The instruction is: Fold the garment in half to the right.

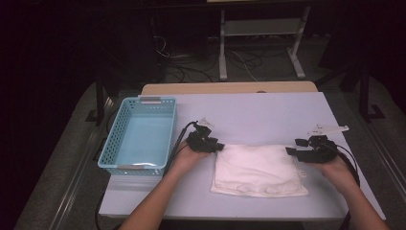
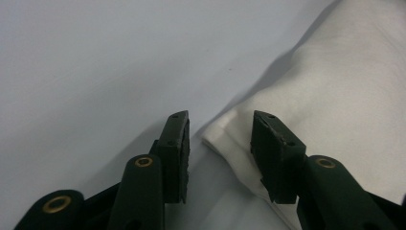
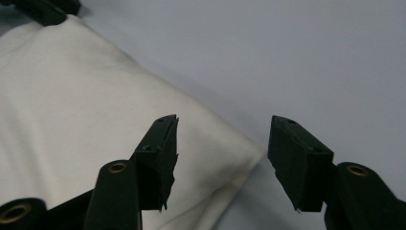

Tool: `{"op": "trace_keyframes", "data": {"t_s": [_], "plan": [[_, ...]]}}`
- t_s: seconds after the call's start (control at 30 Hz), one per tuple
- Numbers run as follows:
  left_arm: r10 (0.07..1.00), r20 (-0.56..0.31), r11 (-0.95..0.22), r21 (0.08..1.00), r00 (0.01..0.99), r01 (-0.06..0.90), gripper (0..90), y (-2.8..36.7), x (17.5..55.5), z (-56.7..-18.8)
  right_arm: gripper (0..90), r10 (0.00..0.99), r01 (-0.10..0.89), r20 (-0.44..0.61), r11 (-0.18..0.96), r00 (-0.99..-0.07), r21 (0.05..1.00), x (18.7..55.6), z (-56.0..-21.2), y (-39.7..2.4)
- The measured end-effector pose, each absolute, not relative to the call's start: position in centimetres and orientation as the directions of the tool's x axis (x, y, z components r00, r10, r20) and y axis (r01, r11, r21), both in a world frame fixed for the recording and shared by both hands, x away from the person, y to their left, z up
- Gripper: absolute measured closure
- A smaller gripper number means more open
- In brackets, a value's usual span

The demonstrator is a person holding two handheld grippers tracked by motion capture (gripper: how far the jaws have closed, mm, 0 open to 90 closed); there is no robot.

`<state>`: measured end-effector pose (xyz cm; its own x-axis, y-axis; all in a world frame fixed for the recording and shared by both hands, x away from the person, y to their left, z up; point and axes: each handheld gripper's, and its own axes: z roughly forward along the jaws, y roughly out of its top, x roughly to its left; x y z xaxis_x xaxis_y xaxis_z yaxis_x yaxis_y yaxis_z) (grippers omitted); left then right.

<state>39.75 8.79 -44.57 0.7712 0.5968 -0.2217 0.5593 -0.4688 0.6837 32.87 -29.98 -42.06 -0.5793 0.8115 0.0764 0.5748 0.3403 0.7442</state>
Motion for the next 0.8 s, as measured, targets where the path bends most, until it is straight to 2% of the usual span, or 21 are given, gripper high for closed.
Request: {"op": "trace_keyframes", "data": {"t_s": [0.17,0.4,0.47,0.63,0.7,0.8], "plan": [[0.585,-0.264,-0.431,0.699,0.767,0.570,54.5,9.0,39.7,-44.1,46.1,0.833,0.609,0.086,0.324,-0.546,0.724,34.5,-42.6,-30.5],[0.571,-0.268,-0.456,0.683,0.776,0.571,56.7,8.5,39.5,-44.4,52.6,0.832,0.660,0.122,0.331,-0.541,0.674,35.4,-43.9,-30.7],[0.566,-0.289,-0.451,0.676,0.773,0.583,60.0,8.6,39.6,-44.6,54.2,0.827,0.669,0.136,0.332,-0.545,0.665,35.6,-44.3,-30.6],[0.550,-0.317,-0.449,0.668,0.773,0.593,72.4,8.5,39.6,-44.6,66.5,0.820,0.681,0.147,0.342,-0.553,0.648,36.0,-44.8,-30.4],[0.561,-0.283,-0.468,0.668,0.778,0.579,81.1,8.3,39.5,-44.6,73.3,0.817,0.683,0.153,0.343,-0.555,0.645,35.9,-44.8,-30.4],[0.570,-0.262,-0.480,0.663,0.779,0.575,84.7,8.1,39.4,-44.3,82.9,0.812,0.681,0.152,0.353,-0.564,0.642,35.9,-44.7,-30.2]]}}
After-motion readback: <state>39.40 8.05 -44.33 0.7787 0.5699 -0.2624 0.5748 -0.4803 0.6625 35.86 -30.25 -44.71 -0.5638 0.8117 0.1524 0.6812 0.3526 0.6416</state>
